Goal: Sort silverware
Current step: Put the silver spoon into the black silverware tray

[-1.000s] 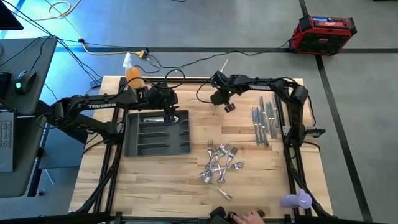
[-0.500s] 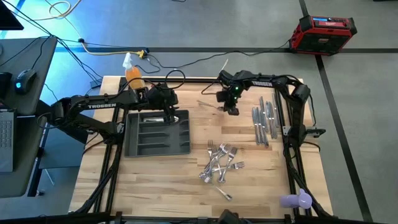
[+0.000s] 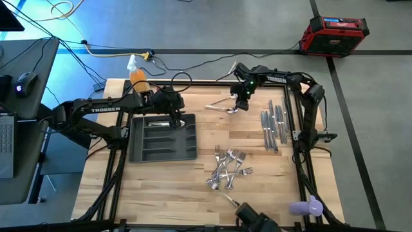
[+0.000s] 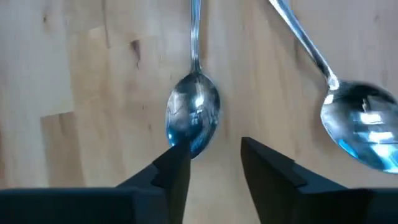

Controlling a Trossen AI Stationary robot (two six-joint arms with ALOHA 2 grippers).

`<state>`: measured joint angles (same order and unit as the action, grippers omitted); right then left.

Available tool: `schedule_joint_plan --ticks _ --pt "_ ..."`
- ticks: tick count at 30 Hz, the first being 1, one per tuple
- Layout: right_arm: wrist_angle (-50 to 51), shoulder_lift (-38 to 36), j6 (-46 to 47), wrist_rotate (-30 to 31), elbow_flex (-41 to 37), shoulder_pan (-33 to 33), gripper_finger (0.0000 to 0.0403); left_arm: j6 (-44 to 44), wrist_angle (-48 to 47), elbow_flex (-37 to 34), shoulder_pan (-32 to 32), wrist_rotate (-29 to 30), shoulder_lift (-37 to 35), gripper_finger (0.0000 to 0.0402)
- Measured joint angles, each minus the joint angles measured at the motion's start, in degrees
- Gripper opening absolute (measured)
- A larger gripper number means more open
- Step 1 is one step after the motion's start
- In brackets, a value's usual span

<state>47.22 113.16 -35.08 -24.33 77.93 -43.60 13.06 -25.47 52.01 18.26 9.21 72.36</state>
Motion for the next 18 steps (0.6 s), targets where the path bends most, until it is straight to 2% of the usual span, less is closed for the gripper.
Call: schedule_joint_plan --ticks 6,9,12,15,18 --pt "1.4 0.0 -18.6 2.4 0.0 5.6 0.0173 0.0 0.0 0.0 0.0 -0.1 0.0 0.0152" --pt "1.4 0.0 -27.0 8.4 0.0 9.9 0.0181 0.1 0.0 0.0 0.0 -0.1 0.0 0.0152" --pt "1.1 0.0 -34.2 17.1 0.0 13.5 0.0183 0.1 0.0 0.0 0.0 -0.1 0.0 0.0152" --pt "-1.3 0.0 -37.6 24.0 0.0 15.7 0.0183 0.1 -0.3 0.0 0.0 -0.1 0.0 0.0152" --pt "-2.7 0.0 -38.8 27.6 0.0 16.3 0.0183 0.1 -0.8 0.0 0.0 -0.1 0.0 0.0152"
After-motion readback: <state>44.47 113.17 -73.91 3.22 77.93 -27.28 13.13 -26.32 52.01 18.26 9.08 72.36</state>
